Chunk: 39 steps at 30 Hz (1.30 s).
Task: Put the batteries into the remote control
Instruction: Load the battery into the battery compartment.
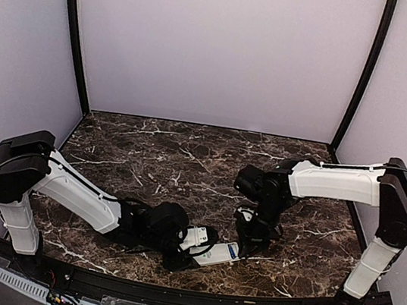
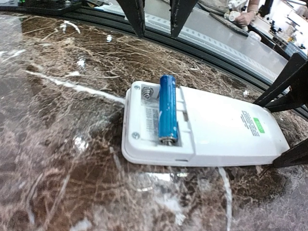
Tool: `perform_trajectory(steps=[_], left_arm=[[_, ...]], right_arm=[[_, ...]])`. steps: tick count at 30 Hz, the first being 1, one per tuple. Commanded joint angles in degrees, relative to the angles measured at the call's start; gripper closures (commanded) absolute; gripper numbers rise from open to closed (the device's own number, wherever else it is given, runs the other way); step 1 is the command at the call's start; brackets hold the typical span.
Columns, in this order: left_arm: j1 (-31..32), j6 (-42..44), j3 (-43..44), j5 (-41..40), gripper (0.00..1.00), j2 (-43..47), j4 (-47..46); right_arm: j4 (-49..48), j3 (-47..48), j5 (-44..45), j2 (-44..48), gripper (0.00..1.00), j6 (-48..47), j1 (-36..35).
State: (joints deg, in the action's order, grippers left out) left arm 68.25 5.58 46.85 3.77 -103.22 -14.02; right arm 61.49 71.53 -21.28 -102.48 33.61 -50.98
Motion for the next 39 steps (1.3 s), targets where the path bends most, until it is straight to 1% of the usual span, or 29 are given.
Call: perform_trajectory(steps=[1,4,8,12,15,24,34,39], left_arm=[[-0.4,0.7,-2.2,-1.1,0.73,-1.5,8.2],[-0.4,0.7,-2.1,-1.1,0.73,-1.5,8.2],[-0.4,0.7,-2.1,-1.1,0.73,-1.5,8.3],[-0.4,0.7,-2.1,-1.2,0.73,-1.5,8.3],[-0.4,0.8,-2.1,-1.2,0.73,-1.6,8.3],[-0.4,0.8,-2.0,-1.2,0.73,-1.6,8.4],[-0.4,0.8,-2.0,-1.3,0.73,-1.6,8.5],[-0.4,0.8,-2.1,-1.3,0.73,-1.6,8.5]], right_arm=[[-11.8,-7.2,-5.7,4.6,0.85,8.4,-0.5],[-15.8,-10.0,-6.1,5.6,0.88,11.4,-0.5],[-18.9,-12.1,-7.7,4.1,0.89,12.3,-0.5],[-17.9,-12.2,-6.3,3.2,0.90,11.8,-0.5],[-18.1,-12.2,-6.3,2.8,0.94,11.5,-0.5],[-17.5,-10.8,-5.8,1.1,0.99,10.2,-0.5],[-15.2,-7.3,-4.0,-1.4,1.00,7.3,-0.3],[-16.4,-7.1,-4.8,-3.5,1.00,4.9,0.7]])
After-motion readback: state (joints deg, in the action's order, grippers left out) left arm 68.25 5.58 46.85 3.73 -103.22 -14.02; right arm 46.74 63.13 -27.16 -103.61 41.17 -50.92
